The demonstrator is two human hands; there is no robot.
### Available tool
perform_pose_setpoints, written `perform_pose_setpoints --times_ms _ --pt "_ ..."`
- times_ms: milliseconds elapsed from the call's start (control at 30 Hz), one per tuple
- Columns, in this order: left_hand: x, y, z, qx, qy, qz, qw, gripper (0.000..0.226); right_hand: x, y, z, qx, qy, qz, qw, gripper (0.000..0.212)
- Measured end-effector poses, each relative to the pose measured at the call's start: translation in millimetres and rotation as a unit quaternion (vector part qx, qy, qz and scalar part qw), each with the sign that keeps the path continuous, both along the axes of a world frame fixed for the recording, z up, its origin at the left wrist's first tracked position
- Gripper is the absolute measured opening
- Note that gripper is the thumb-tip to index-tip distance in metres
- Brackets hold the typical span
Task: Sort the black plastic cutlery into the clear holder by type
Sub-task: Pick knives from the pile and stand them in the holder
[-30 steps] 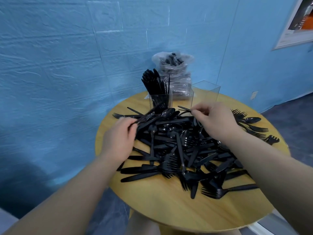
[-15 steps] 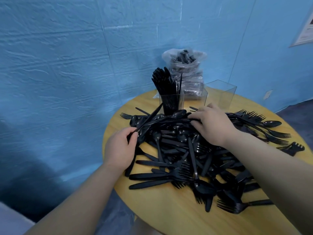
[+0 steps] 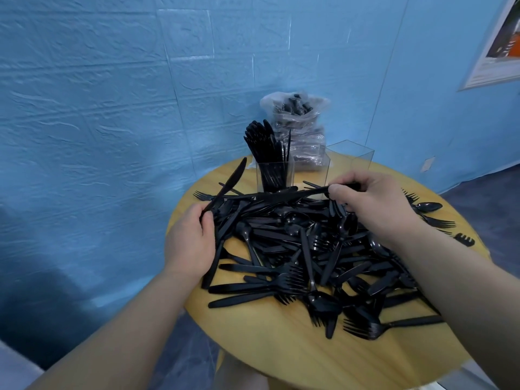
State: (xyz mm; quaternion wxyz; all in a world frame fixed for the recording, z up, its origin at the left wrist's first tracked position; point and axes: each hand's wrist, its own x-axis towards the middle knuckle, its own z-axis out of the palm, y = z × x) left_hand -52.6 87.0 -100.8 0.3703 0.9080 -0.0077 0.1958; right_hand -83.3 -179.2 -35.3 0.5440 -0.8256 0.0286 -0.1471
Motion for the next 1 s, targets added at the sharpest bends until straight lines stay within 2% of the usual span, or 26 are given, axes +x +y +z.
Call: perform_pose_setpoints --times_ms 167,333,367,400,467,500,567,633,733,800,900,1000 --pt "-3.0 -15.5 33.1 0.046 0.031 -0.097 0.994 0.012 -1.5 4.4 0.7 0.037 0.013 0.054 0.998 0.004" --pt "-5.8 -17.2 48.8 0.092 0.060 -0.147 0.983 0.018 -3.4 6.3 5.0 0.046 0.020 0.068 0.996 0.007" --pt "-7.7 -16.8 51.4 0.097 0.064 -0.149 0.982 0.018 -4.4 4.6 7.6 0.007 0.020 0.067 0.998 0.008" --pt "-9.0 -16.3 53.1 0.102 0.063 -0.147 0.982 0.019 -5.4 2.9 10.4 -0.074 0.018 0.070 0.995 0.010" --pt "-11.0 -17.0 57.0 0.111 0.049 -0.139 0.983 0.019 -7.7 8.0 17.2 -0.274 0.009 0.096 0.957 0.012" --pt "-12.2 -19.3 59.0 0.116 0.040 -0.139 0.983 0.019 -8.2 14.8 20.0 -0.341 -0.005 0.114 0.933 0.014" --pt "-17.3 -29.2 64.0 0.124 0.018 -0.153 0.980 0.022 -6.0 30.4 23.4 -0.386 -0.041 0.147 0.910 0.019" --pt "-21.1 -37.9 67.7 0.100 -0.001 -0.160 0.982 0.023 -2.9 43.6 26.4 -0.390 -0.071 0.152 0.905 0.019" --pt "-17.9 -34.0 67.5 0.056 -0.011 -0.149 0.987 0.023 1.8 45.0 27.5 -0.361 -0.053 0.108 0.925 0.011" --pt "-15.1 -26.3 63.2 0.054 -0.013 -0.152 0.987 0.027 3.7 39.8 25.7 -0.302 -0.029 0.072 0.950 0.007" --pt "-16.3 -21.7 57.0 0.047 -0.015 -0.144 0.988 0.038 2.9 39.4 24.3 -0.110 0.022 0.047 0.993 0.013" --pt "-19.4 -25.4 52.1 0.007 0.004 -0.149 0.989 0.037 0.7 49.4 24.3 0.080 0.057 0.059 0.993 0.018"
